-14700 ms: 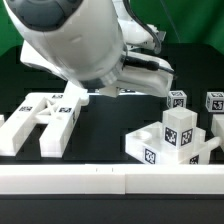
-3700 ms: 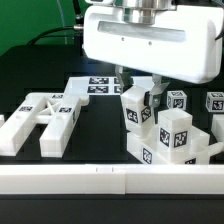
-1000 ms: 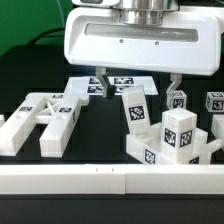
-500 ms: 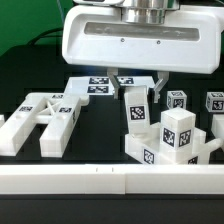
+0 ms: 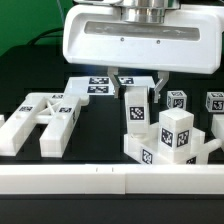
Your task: Assemble chair
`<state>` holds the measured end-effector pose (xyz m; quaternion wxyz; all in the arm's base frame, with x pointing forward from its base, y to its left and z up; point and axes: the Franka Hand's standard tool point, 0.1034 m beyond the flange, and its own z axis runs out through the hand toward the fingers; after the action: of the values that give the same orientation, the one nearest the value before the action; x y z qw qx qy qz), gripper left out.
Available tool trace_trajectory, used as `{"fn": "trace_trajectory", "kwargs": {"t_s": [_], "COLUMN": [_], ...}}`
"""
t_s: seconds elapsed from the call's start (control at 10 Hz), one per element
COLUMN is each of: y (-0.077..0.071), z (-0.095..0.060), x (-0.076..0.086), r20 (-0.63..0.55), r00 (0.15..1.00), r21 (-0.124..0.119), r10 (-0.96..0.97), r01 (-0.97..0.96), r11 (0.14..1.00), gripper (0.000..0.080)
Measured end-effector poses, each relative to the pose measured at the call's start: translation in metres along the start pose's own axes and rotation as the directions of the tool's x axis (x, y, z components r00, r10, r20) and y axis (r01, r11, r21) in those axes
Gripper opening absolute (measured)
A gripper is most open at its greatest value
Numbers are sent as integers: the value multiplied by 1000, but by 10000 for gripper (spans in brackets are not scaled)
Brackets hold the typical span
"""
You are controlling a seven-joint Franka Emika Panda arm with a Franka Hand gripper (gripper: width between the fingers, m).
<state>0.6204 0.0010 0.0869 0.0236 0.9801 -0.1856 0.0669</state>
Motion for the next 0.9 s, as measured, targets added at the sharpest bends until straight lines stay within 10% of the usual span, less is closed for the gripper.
{"fn": "trace_trajectory", "kwargs": {"t_s": [0.9], "y": [1], "z": [3], "x": [2], "r20": [22], "r00": [676], "r21": [19], "r10": [737], "r01": [-737], "r11": [676], "gripper": [294]}}
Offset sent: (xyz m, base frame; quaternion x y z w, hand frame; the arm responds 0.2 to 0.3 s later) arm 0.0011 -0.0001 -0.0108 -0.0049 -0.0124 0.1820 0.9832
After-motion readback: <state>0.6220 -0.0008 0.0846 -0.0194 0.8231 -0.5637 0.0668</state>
